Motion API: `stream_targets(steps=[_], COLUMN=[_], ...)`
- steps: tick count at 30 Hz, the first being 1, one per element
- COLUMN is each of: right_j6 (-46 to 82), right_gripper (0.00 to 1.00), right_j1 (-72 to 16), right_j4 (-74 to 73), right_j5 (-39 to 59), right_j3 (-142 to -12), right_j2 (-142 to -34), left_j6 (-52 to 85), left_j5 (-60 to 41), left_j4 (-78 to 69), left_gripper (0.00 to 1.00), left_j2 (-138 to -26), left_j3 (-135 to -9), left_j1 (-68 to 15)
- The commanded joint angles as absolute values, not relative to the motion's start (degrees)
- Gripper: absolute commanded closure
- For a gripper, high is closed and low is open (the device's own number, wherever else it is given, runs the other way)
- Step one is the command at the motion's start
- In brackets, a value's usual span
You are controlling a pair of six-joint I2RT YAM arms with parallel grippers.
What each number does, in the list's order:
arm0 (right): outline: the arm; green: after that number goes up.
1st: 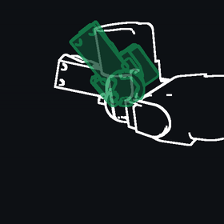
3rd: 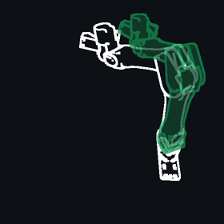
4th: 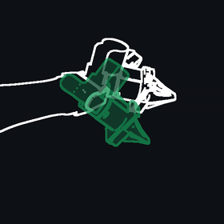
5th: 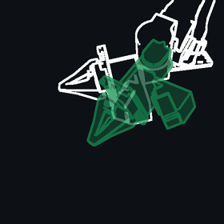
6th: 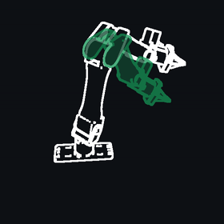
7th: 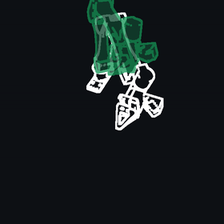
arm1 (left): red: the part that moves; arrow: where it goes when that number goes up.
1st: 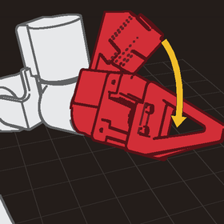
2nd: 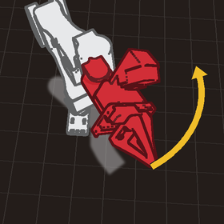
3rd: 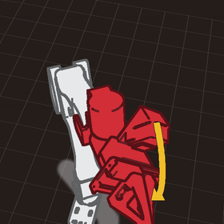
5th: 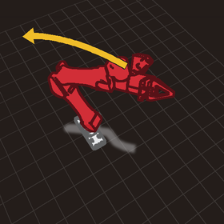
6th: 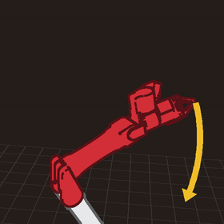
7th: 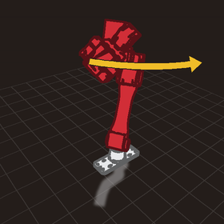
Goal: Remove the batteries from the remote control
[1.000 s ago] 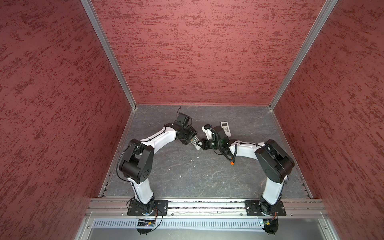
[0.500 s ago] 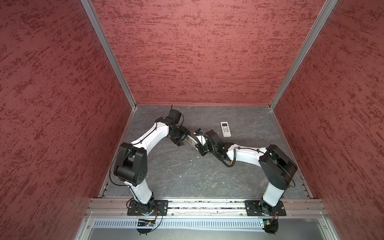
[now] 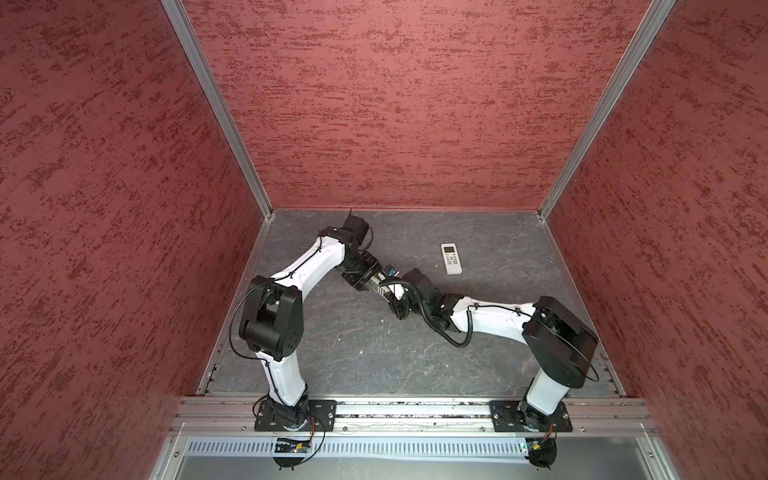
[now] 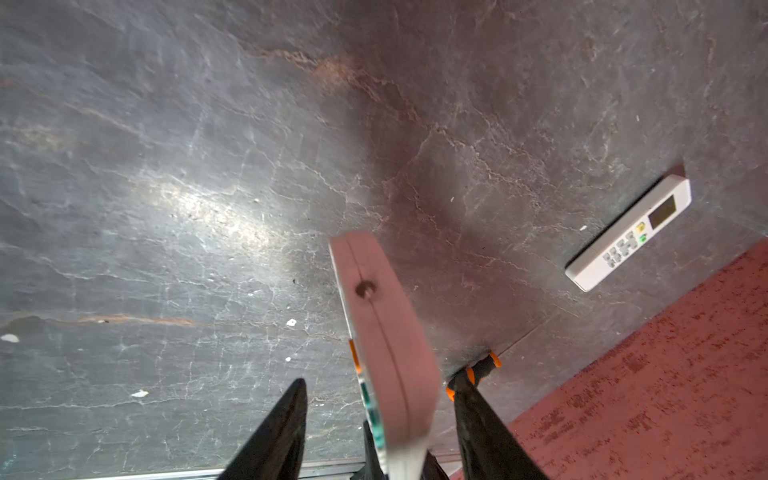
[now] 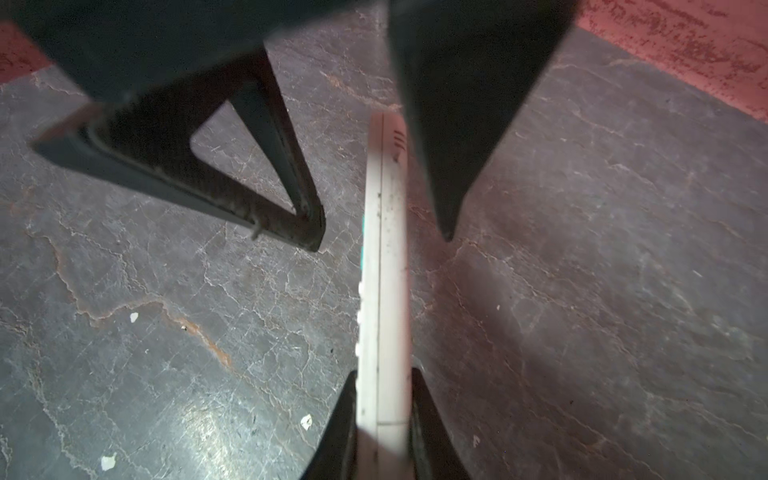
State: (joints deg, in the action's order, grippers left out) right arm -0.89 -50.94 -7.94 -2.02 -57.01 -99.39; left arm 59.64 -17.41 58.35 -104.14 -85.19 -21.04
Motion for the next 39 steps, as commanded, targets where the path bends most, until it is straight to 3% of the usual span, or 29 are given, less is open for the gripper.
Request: stream_targets(steps=[1, 15, 27, 36, 39], right_j6=[-0.13, 2.29, 3.52, 3.43, 3.69], right_gripper=[1.00, 1.00, 1.00, 0.98, 0.89], right_j1=[-51.46, -52.27, -52.43, -52.47, -52.49], right_j4=[-10.79, -11.04, -11.73, -11.51, -11.12], right_j5=[-3.39, -2.38, -1.32, -1.80, -2.19], right_j3=[-57.09, -58.78, -59.85, -60.29, -60.64], right_j2=[-97.24, -96.95, -96.98, -96.86, -96.69], left_j6=[57.66, 55.20, 54.12, 53.74, 53.55], left_j5=[-12.24, -4.33, -4.34, -4.57, -5.39], left_j4=[61.89, 64.33, 63.47, 62.39, 61.43], left_gripper=[0.48, 0.68, 0.65, 1.00, 1.00], left_j2=[-105.04, -107.55, -109.57, -109.81, -109.58], left_j3=[-87.22, -90.47, -91.15, -91.79, -91.85], left_j1=[-21.83, -23.73, -24.42, -24.04, -23.65])
